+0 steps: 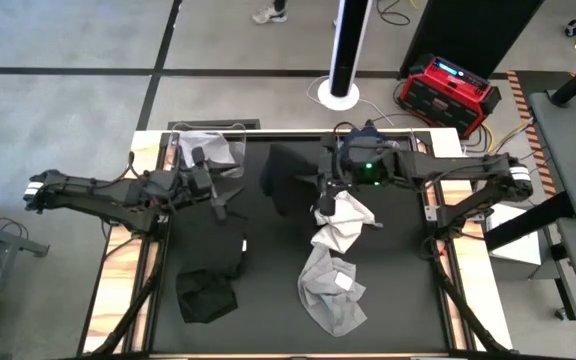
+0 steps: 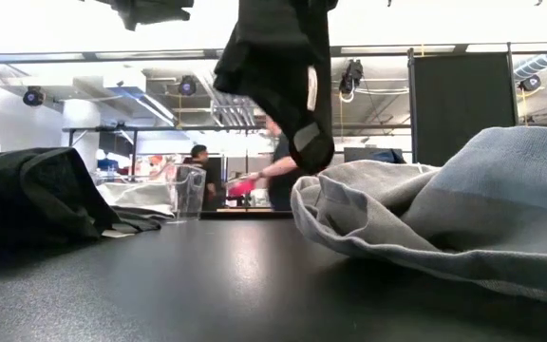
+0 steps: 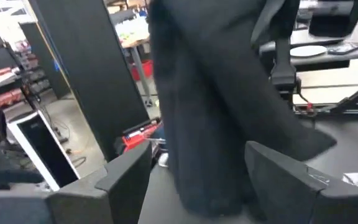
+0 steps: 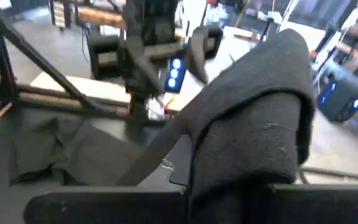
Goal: Sort towels by color in basket
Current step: Put the right black towel into the right transparent bin
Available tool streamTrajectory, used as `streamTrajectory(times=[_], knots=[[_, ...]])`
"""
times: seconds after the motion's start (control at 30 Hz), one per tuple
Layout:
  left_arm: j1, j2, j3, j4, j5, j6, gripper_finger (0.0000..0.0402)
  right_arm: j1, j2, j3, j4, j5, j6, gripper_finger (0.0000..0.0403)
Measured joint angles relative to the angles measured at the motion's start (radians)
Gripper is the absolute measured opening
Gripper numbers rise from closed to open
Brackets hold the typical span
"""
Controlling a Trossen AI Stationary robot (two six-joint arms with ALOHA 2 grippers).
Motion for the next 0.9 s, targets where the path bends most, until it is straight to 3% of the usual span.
streamTrajectory(times=[0.3, 0.37, 0.63, 0.9], knots=[[-0.001, 0.005, -0.035, -0.007, 0.032, -0.043, 0.0245, 0.000, -0.066, -0.060, 0.130, 0.036, -0.046, 0.0009], [-0.001, 0.005, -0.043, -0.014, 0.031, -0.060, 0.0245, 0.001, -0.078, -0.073, 0.164, 0.124, -0.045, 0.0009], [-0.001, 0.001, -0.051, -0.011, -0.039, -0.090, 0.0245, -0.001, -0.093, -0.083, 0.163, 0.715, -0.160, 0.0009], [-0.001, 0.005, -0.050, -0.014, -0.055, -0.089, 0.0245, -0.003, -0.093, -0.083, 0.162, 0.968, -0.272, 0.0009]])
